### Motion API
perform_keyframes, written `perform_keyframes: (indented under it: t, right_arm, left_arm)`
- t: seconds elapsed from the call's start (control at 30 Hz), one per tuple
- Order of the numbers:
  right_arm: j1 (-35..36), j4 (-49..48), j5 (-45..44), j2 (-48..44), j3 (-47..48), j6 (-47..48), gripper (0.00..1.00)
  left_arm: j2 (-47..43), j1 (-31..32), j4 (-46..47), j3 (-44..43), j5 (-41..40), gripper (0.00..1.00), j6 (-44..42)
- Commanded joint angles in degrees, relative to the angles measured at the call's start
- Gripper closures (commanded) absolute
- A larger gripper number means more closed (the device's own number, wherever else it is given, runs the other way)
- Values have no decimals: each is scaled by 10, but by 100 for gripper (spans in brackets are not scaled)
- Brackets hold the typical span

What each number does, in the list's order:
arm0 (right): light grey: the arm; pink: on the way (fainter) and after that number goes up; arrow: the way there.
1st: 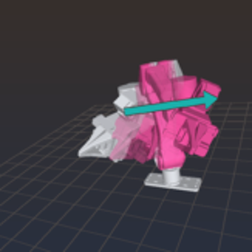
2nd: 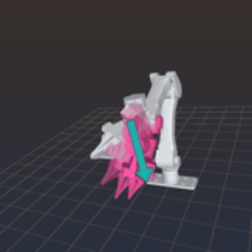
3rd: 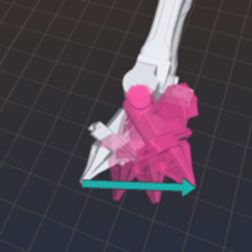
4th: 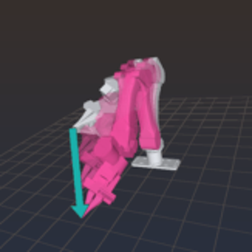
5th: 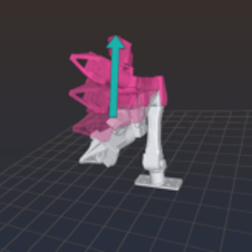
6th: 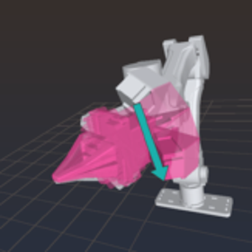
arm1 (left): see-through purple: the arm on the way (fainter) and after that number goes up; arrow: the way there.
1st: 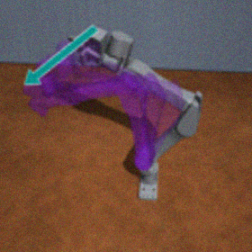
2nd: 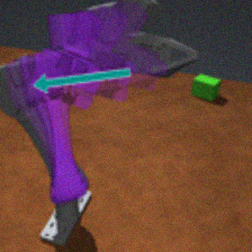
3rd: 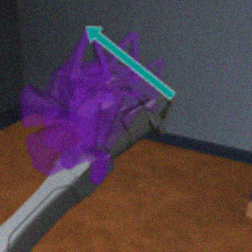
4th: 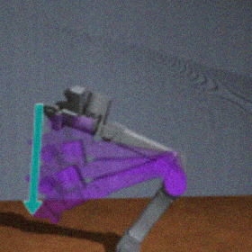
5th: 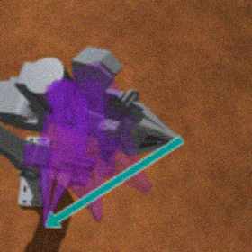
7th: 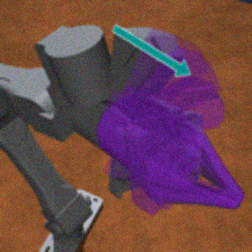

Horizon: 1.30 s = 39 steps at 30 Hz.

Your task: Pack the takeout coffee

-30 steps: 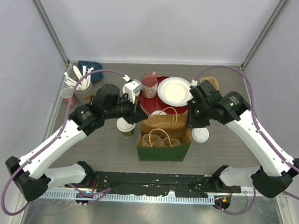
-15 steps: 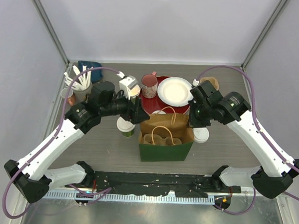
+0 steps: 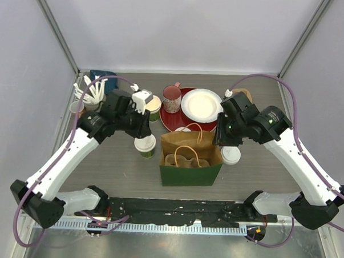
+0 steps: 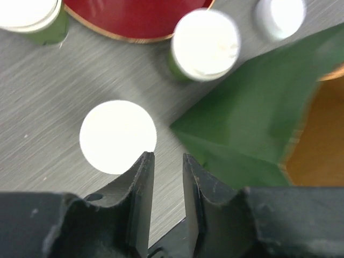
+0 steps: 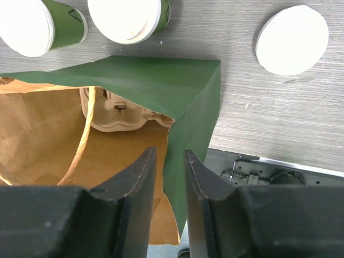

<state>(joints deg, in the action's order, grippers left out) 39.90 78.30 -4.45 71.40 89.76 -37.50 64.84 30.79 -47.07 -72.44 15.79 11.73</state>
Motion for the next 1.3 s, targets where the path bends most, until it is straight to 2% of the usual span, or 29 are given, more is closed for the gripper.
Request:
perform_keyframes:
  t: [0.0, 0.13, 0.3, 0.43, 0.53, 0.7, 0.83, 1.07, 1.27]
  right_arm:
    - [1, 38, -10, -14, 17, -13, 66]
    - [1, 30, -9, -19, 9, -21, 64]
    - [2, 29, -14, -21, 11, -26, 61]
    - [2, 27, -15, -25, 9, -28, 59]
    - [2, 26, -14, -26, 10, -31, 59]
    - [1, 23, -14, -29, 8, -32, 58]
    - [2, 19, -12, -30, 9, -33, 58]
    - [2, 14, -11, -37, -1, -35, 58]
    - [2, 13, -11, -49, -8, -39, 58]
  left_arm:
    - [38, 30, -76, -7, -87, 69, -101]
    - [37, 85, -48, 22, -138, 66, -131]
    - [53, 112, -22, 44, -153, 62, -121]
    - [76, 139, 11, 62, -205, 60, -127]
    - [90, 139, 35, 72, -229, 60, -140]
    - [107, 140, 60, 87, -212, 60, -143]
    - [110, 140, 56, 95, -219, 64, -137]
    - [83, 138, 58, 128, -202, 61, -126]
    - [111, 138, 89, 123, -219, 62, -141]
